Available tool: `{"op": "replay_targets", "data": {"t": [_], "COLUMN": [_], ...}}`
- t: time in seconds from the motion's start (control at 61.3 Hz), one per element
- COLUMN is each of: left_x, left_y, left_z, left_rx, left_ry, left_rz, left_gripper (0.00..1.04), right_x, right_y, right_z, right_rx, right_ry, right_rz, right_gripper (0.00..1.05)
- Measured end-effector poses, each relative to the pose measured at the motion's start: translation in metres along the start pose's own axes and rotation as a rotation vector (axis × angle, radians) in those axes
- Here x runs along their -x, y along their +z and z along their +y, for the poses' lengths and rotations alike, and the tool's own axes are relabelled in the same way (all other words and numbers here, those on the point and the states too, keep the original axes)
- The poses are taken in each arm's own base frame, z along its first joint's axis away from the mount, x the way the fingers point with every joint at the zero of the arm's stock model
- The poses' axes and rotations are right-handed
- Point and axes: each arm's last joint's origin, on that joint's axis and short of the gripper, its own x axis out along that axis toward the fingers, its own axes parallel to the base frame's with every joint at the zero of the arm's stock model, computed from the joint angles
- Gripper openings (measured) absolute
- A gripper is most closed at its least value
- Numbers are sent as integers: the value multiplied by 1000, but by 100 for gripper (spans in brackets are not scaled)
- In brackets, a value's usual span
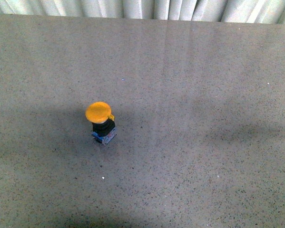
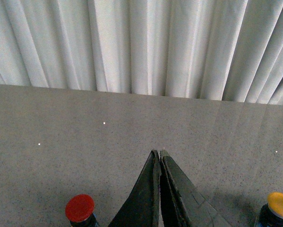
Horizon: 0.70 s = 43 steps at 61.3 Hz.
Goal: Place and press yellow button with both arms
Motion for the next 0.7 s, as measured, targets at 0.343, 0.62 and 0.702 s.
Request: {"op": "replay_targets", "data": {"t": [0.343, 0.62, 0.702], "left_x": [0, 0, 0], "left_y": [0, 0, 0], "left_z": [0, 0, 0], "left_rx": [0, 0, 0], "left_ry": [0, 0, 0], "left_rz": [0, 0, 0], "left_gripper": [1, 1, 1], "right_x": [14, 26, 27], "right_y": [5, 6, 6], "right_z": [0, 0, 0], "right_rx": [0, 0, 0], "right_ry": [0, 0, 0], "right_rz": [-15, -19, -19], "right_gripper": [1, 1, 1]}}
